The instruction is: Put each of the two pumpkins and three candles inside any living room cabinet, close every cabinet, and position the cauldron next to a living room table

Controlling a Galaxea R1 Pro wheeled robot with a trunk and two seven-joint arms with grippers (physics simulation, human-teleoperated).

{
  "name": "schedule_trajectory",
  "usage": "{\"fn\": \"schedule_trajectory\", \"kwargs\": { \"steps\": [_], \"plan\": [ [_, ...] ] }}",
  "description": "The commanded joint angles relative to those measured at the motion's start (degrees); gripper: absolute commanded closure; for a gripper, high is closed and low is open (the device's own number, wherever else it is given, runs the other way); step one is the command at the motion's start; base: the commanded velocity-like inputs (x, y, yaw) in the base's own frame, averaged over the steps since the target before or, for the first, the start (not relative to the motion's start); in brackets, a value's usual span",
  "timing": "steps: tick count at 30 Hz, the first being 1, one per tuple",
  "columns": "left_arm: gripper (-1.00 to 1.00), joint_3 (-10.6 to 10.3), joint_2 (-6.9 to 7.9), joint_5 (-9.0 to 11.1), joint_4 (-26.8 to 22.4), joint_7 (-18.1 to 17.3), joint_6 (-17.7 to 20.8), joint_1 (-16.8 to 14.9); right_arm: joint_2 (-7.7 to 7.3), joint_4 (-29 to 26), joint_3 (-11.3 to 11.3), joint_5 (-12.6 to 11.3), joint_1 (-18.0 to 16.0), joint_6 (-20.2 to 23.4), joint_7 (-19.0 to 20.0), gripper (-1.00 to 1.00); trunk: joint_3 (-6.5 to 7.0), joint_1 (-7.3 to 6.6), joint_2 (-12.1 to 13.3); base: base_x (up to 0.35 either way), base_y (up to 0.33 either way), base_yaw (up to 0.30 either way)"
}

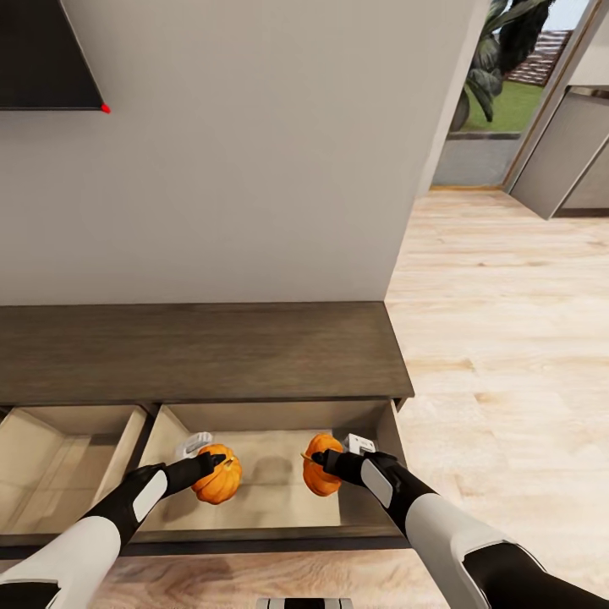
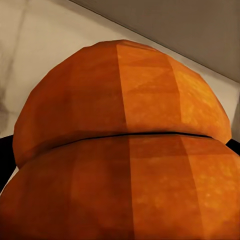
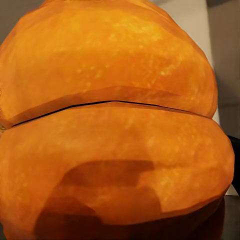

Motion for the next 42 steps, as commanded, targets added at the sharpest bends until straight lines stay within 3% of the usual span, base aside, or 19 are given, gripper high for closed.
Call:
{"fn": "schedule_trajectory", "kwargs": {
  "steps": [1,27,39,42],
  "plan": [
    [1.00,-0.28,0.05,0.53,-0.06,0.01,0.29,-0.01,0.01,-0.06,0.23,-0.20,-0.02,0.21,-0.05,1.00,-0.04,-0.01,-0.02,0.000,0.000,0.000],
    [1.00,-0.34,-0.04,0.51,-0.94,0.01,0.00,-0.01,0.07,-0.06,0.23,-0.14,-0.02,0.27,-0.06,1.00,-0.04,-0.01,-0.02,0.031,0.016,0.000],
    [1.00,-0.40,-0.12,0.55,-2.00,0.01,0.18,-0.01,0.02,-2.04,0.23,-0.18,-0.02,0.26,0.05,1.00,-2.19,2.63,-4.83,0.000,0.000,0.000],
    [1.00,-0.42,-1.03,0.55,-2.25,0.01,0.26,-0.01,0.05,-3.09,0.23,-0.20,-0.02,0.28,0.04,1.00,-2.73,3.29,-6.03,0.000,0.000,0.000]
  ]
}}
